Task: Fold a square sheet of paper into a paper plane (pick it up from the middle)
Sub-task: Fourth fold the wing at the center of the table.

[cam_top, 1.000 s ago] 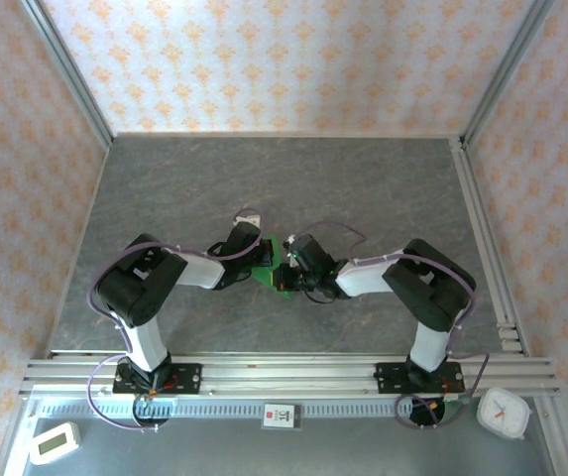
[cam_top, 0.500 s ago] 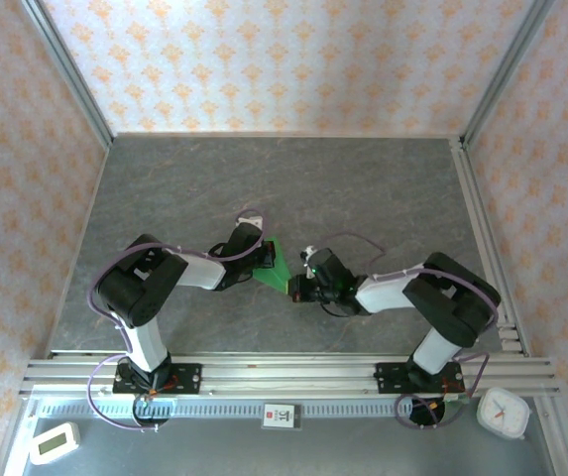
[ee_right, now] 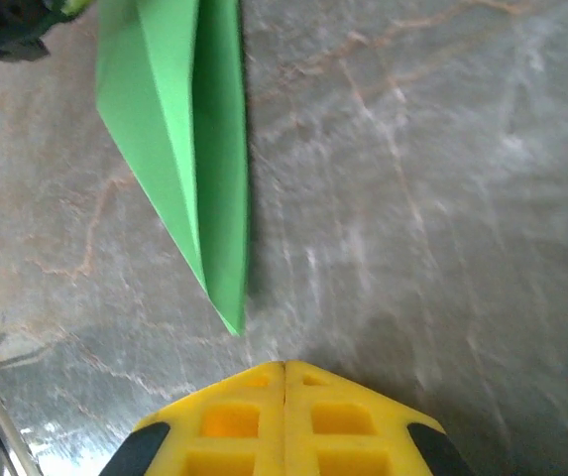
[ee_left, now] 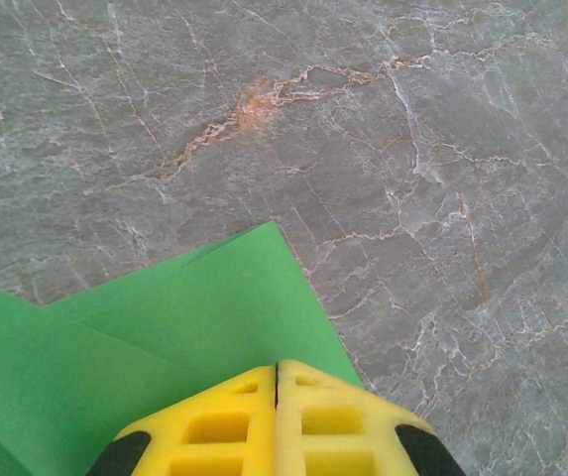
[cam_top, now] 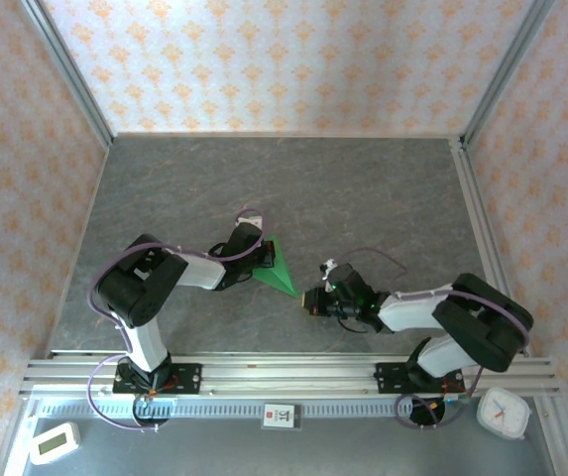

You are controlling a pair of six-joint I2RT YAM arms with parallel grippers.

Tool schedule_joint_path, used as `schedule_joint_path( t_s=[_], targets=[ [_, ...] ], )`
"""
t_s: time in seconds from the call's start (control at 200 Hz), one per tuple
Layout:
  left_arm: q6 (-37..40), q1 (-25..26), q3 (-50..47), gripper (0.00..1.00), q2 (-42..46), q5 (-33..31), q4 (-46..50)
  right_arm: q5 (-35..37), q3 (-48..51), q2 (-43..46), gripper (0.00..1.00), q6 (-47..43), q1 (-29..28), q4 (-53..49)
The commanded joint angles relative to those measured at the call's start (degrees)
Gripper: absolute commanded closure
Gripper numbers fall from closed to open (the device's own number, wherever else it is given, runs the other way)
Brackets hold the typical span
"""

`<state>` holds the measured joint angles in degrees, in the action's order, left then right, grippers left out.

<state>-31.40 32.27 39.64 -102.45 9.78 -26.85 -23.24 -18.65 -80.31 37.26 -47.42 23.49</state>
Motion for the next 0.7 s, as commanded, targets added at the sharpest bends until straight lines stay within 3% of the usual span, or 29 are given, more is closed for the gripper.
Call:
schedule_joint_path(
  t_s=[0.0,0.175,0.44,0.696],
  targets=[
    [0.5,-0.4,-0.8,1.0,-1.7,-2.6,4.4,1.8,-3.2,3.3,1.0,-0.7,0.3,-8.8],
    [0.5,-0.3,-1.0,1.0,-1.5,-2.6,4.4,-0.4,-11.3,-1.0,1.0,-0.4,0.1,-6.6],
    [0.5,-0.3,-1.1,1.0,-1.8,-2.4,4.4,-2.0,-21.9,-15.4,1.0,0.1,-0.2,-1.4],
    [0.6,-0.3,-1.0,1.0,-2.1,-2.4,4.5,-0.9,-17.2,-20.3,1.0,0.7,-0.2,1.6]
  ],
)
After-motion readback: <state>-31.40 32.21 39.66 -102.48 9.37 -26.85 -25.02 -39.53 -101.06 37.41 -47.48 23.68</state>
